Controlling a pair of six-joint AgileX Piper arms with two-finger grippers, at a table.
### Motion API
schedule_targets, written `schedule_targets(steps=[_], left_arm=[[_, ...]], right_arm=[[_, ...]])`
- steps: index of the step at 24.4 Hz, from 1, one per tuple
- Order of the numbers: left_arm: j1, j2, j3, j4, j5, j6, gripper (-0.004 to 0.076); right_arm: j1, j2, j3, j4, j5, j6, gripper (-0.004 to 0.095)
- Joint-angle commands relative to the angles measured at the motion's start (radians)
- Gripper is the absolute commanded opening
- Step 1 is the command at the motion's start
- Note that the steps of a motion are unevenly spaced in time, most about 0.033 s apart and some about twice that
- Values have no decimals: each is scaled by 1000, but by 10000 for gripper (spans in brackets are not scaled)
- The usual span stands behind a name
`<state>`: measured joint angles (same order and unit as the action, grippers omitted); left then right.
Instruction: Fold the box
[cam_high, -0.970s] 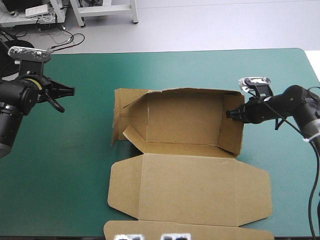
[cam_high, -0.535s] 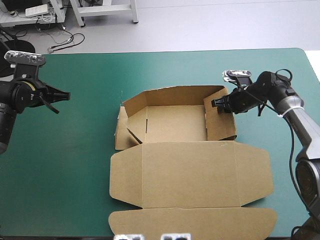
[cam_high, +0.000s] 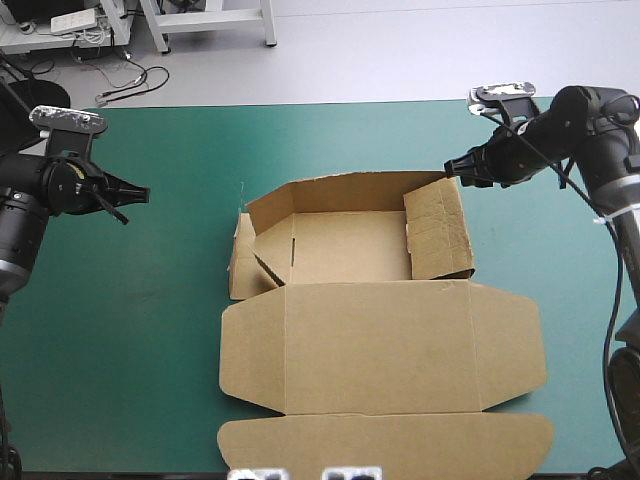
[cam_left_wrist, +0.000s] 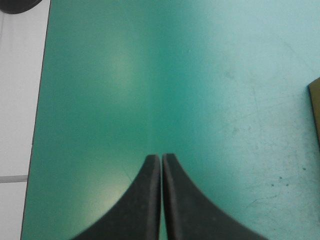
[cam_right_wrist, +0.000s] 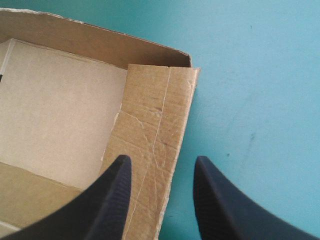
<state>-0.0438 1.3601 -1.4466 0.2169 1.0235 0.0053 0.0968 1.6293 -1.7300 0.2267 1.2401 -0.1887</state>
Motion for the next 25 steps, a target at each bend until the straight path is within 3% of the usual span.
schedule_targets(steps=[1,4,8,17,19,22,25], left_arm=[[1,-29,-32,7,-48,2,0],[1,-29,-32,-2,-37,2,0],[1,-29,-32,-8,-13,2,0],[1,-29,-32,-29,-6,2,0],[1,-29,-32,-23,-13,2,0],[1,-29,-32,-23,3,20,0],[1,-27,-32,-30,-2,46,0]], right_arm=[[1,-81,-5,9,12,14,368],[1,-91,89,2,11,8,368],[1,-19,180,16,-111,-20,368],[1,191,180,144,-114,-113,362],[1,221,180,180,-104,-128,286],[1,240,180,228,-101,-131,13],[1,234,170,269,-103,-131,-5]])
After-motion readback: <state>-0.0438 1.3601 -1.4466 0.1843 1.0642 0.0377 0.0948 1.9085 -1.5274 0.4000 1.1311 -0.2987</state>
